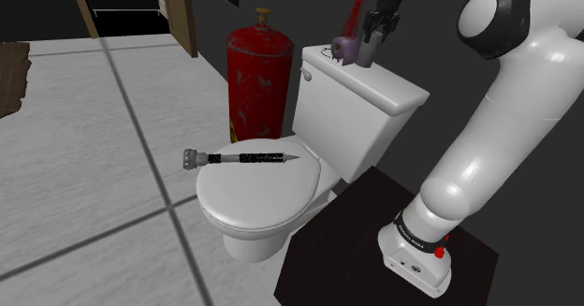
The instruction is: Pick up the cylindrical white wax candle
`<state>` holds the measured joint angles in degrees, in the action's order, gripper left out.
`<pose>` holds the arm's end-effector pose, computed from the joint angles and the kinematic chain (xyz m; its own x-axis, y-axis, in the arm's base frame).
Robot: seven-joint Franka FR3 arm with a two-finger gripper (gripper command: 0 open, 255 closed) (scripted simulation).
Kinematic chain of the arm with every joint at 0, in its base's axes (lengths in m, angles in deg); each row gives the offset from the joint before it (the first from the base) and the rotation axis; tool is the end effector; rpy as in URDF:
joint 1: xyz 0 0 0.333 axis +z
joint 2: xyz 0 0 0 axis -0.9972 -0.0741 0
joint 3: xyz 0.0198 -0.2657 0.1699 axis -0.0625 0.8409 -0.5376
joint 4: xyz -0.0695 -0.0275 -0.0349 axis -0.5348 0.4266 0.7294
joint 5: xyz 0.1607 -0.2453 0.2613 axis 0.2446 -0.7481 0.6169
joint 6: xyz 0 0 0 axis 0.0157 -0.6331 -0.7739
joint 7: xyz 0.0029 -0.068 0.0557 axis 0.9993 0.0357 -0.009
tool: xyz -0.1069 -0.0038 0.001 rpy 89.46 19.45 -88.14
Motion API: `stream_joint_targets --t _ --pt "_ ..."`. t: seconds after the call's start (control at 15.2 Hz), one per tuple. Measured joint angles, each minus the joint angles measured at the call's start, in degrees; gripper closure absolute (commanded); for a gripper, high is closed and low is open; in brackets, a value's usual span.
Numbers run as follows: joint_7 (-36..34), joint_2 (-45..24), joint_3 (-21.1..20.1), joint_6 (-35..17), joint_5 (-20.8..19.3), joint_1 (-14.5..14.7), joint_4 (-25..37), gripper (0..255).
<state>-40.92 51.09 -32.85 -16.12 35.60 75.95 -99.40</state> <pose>0.4853 -0.3381 0.5996 0.9452 -0.3256 0.0234 -0.3258 -0.9454 0.0047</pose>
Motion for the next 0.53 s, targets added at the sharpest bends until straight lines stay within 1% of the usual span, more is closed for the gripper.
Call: stream_joint_targets --t 0.53 --pt "0.47 -1.95 0.29 6.75 0.94 -0.71 8.47 255"
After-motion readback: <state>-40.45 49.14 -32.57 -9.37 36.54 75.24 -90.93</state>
